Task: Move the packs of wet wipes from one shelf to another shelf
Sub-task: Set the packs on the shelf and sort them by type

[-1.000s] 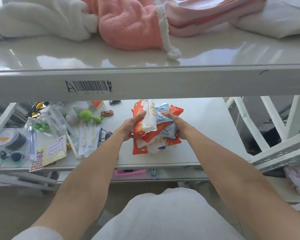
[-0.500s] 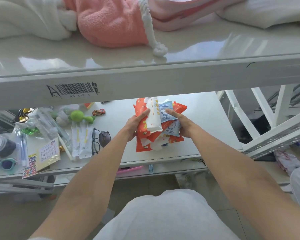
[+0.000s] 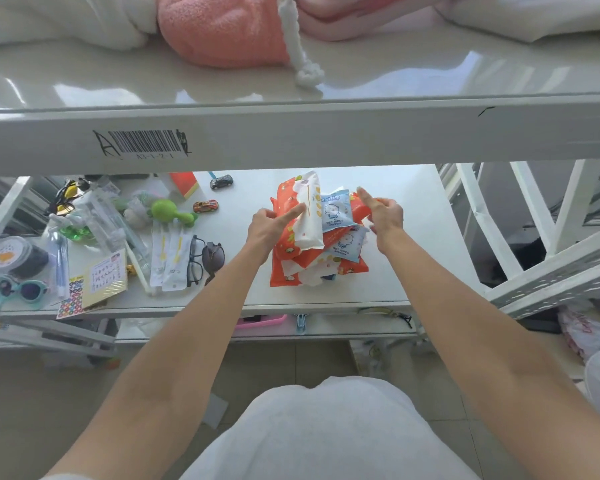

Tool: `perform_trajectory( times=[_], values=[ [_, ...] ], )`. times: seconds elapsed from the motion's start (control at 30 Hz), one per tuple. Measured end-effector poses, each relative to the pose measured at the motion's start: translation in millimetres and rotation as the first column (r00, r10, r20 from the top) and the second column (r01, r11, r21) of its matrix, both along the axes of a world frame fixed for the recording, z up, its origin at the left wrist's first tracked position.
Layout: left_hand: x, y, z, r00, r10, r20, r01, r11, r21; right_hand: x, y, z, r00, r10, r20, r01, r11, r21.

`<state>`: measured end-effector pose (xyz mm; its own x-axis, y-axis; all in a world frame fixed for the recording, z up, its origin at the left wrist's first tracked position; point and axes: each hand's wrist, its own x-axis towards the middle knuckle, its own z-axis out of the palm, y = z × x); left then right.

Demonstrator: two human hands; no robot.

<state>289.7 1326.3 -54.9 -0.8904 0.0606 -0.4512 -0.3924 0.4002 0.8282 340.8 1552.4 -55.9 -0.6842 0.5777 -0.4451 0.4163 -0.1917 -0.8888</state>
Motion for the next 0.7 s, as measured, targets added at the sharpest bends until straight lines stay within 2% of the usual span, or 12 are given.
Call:
perform_trajectory(
  times=[0.1, 0.17, 0.33, 0.43, 0.57, 0.63, 0.7],
  values=[
    [5.6, -0.6, 0.2, 0.999, -0.001, 0.051, 0.000, 0.999, 0.038, -3.9, -6.8, 5.2, 0.995, -0.094, 0.013, 0.087, 0.956, 0.281],
    [6.9, -1.6, -0.2, 0.996, -0.019, 0.090, 0.014, 0.998, 0.056, -1.7, -15.4, 9.9, 0.996, -0.067, 0.054, 0.035, 0.889, 0.456],
    [12.6, 1.4, 0.0, 0.995, -0.004, 0.104, -0.002, 0.998, 0.060, 4.5, -30.0, 3.7, 0.993, 0.033, 0.113, -0.103, 0.710, 0.696],
    [13.8, 6.8, -0.3, 0.993, 0.050, 0.105, -0.054, 0.998, 0.040, 5.3, -40.5, -3.6, 0.964, 0.125, 0.236, -0.259, 0.650, 0.714],
    [15.7, 9.2, -2.1, 0.993, 0.074, 0.093, -0.075, 0.997, 0.009, -2.1, -41.0, 11.4, 0.932, 0.206, 0.300, -0.356, 0.680, 0.641],
    [15.9, 10.9, -3.8, 0.993, 0.086, 0.079, -0.084, 0.996, -0.024, -6.9, -35.9, 19.4, 0.935, 0.227, 0.272, -0.352, 0.685, 0.638],
    [14.2, 13.0, -6.1, 0.994, 0.095, 0.062, -0.091, 0.994, -0.058, -9.8, -23.0, 27.4, 0.966, 0.224, 0.127, -0.255, 0.752, 0.608]
  ],
)
